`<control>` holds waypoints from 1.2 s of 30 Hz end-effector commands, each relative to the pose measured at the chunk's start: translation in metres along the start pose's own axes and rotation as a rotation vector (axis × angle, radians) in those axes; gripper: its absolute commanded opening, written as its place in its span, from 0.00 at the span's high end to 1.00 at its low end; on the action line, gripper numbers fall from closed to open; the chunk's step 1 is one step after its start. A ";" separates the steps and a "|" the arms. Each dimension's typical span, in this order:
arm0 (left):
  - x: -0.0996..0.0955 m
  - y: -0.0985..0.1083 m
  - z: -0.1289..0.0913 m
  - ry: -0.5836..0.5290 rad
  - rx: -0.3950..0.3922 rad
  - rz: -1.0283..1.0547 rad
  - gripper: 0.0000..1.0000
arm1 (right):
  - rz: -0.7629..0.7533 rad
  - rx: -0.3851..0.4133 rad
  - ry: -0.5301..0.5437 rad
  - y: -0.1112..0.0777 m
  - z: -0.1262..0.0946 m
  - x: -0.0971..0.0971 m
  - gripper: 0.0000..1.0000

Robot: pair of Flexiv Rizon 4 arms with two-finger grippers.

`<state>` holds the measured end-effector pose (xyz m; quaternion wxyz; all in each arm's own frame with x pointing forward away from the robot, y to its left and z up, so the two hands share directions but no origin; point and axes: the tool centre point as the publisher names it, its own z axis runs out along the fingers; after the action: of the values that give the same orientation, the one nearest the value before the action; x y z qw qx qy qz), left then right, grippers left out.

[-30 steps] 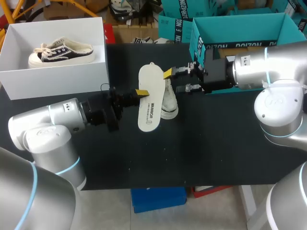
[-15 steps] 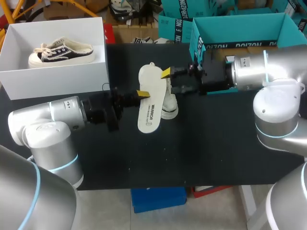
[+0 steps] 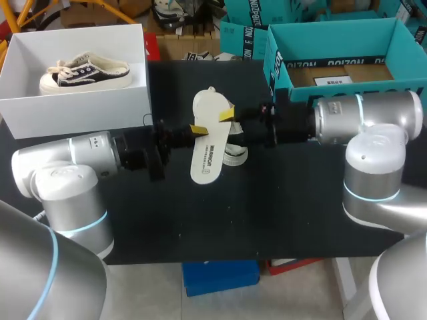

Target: Take the shoe out of the shoebox, open the shoe tongue, remove and reinsert the insole, then place the shoe into the shoebox

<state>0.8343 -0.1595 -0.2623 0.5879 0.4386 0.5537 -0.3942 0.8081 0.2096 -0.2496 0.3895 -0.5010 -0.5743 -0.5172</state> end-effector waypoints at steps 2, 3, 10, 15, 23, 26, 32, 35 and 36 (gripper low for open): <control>0.003 -0.001 0.001 0.007 0.005 0.005 1.00 | 0.000 0.026 -0.009 0.007 0.003 0.001 0.58; 0.003 -0.001 0.001 0.007 0.006 0.005 1.00 | 0.001 0.030 -0.010 0.007 0.003 0.001 0.60; 0.001 -0.001 0.002 -0.002 0.009 0.009 1.00 | 0.007 0.031 -0.012 0.006 0.005 -0.002 0.72; 0.001 -0.002 0.003 -0.005 0.013 0.009 1.00 | 0.014 0.027 -0.010 0.004 0.006 -0.004 0.74; 0.001 -0.003 0.003 -0.004 0.013 0.007 1.00 | 0.025 0.018 -0.002 -0.001 0.009 -0.008 0.73; 0.001 -0.003 0.003 -0.003 0.012 0.006 1.00 | 0.030 0.018 0.002 -0.002 0.012 -0.010 0.74; 0.001 -0.003 0.003 -0.004 0.011 0.005 1.00 | 0.034 0.015 0.006 -0.003 0.013 -0.011 0.99; 0.001 -0.003 0.003 -0.004 0.011 0.004 1.00 | 0.034 0.012 0.006 -0.003 0.013 -0.011 1.00; 0.002 -0.003 0.003 -0.003 0.011 0.003 1.00 | 0.035 0.011 0.005 -0.003 0.013 -0.011 1.00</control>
<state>0.8336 -0.1613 -0.2631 0.5859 0.4424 0.5489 -0.3996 0.8082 0.2171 -0.2631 0.4038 -0.5061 -0.5684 -0.5077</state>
